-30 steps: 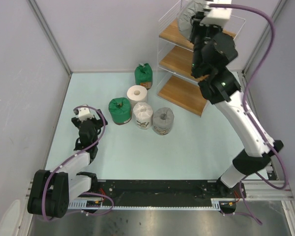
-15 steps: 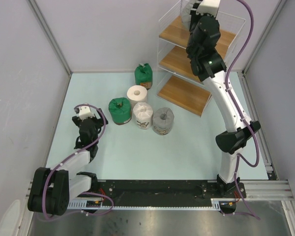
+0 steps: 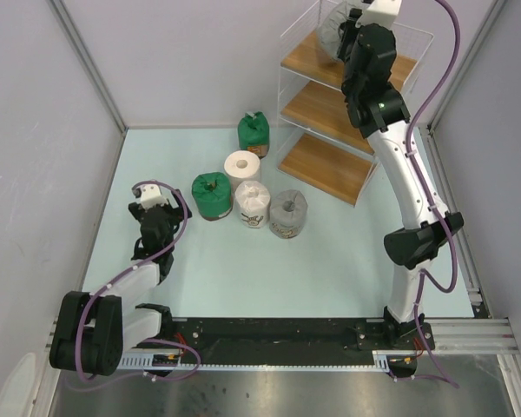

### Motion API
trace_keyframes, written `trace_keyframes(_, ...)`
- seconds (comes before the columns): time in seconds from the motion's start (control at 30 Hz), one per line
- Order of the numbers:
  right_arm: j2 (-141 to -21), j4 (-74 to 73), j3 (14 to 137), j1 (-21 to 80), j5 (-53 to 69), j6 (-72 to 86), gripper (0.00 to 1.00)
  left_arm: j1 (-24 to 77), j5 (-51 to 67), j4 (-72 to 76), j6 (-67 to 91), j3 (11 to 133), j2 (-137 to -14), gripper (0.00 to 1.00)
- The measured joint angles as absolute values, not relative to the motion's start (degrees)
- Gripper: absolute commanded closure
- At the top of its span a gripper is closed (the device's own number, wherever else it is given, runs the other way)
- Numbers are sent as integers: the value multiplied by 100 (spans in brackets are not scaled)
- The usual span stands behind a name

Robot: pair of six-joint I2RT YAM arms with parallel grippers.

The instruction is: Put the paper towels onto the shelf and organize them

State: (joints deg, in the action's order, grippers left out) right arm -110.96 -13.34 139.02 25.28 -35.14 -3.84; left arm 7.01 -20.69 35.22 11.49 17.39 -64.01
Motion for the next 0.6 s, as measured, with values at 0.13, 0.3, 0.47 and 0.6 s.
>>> trace_keyframes(0.13,-11093,-1575,13837,2405,-3459,-189,65,701,-2069,3520,1149,1741,-6407,0)
trace_keyframes(0.3,-10969,-1594,13653,2327,-3312,23,62,701,-2067,3492,1149,1747,-6414,0)
trace_keyframes(0.47,-10840,-1649,13541,2298,-3225,110,62,701,-2064,3476,1149,1747,-6414,0)
trace_keyframes(0.6,-10648,-1695,13343,2279,-3142,185,62,701,-2062,3452,1149,1747,-6414,0)
